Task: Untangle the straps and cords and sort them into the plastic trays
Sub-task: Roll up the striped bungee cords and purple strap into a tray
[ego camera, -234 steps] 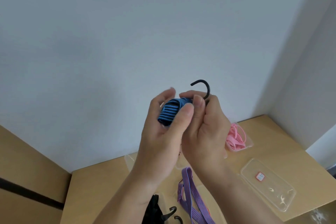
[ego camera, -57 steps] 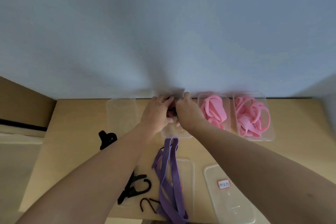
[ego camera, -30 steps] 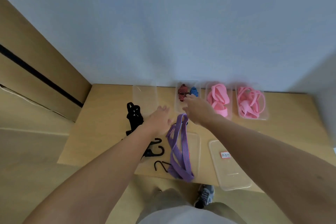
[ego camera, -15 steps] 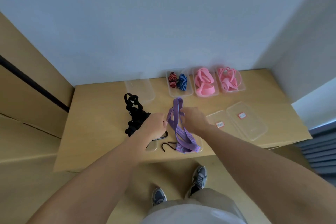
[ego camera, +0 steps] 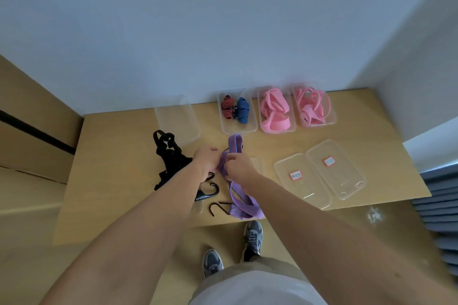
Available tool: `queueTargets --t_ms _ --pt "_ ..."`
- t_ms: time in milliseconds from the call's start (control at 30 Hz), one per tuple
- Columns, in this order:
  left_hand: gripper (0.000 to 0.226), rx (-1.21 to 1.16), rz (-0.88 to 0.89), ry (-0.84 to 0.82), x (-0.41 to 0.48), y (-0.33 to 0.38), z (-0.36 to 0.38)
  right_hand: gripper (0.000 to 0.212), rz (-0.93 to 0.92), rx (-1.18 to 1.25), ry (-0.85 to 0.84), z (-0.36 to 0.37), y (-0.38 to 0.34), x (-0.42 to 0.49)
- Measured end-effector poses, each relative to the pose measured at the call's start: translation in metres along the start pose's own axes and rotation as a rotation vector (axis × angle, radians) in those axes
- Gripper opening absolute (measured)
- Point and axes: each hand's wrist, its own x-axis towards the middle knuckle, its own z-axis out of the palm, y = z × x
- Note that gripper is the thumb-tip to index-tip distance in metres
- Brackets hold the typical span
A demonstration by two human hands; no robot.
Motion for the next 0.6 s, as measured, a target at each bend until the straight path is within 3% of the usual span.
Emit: queueTargets --t_ms 100,200,267,400,500,600 --pt "0.037 -0.08 -0.074 -0.064 -0.001 0.01 0.0 0.037 0.046 0.114 -0.042 -0.005 -0.003 0.001" --pt "0.024 -0.085 -0.129 -0.122 0.002 0.014 -0.001 0.052 0.062 0.219 -0.065 -0.014 -0.004 0.006" --pt "0.009 -0.116 -0.122 -0.2 0.003 0.015 -0.003 0.044 0.052 0.305 -0.101 -0.02 -0.004 0.008" --pt "0.013 -0.229 -0.091 -0.318 -0.001 0.016 -0.005 0.022 0.038 0.359 -0.107 -0.032 -0.003 0.012" --pt "0.017 -0.304 -0.019 -0.299 -0.011 0.019 -0.005 0.034 0.054 0.411 -0.125 -0.042 -0.005 0.014" --pt "0.021 -0.307 0.051 -0.278 -0.022 0.022 -0.008 0.014 0.011 0.429 -0.214 -0.056 -0.015 0.012"
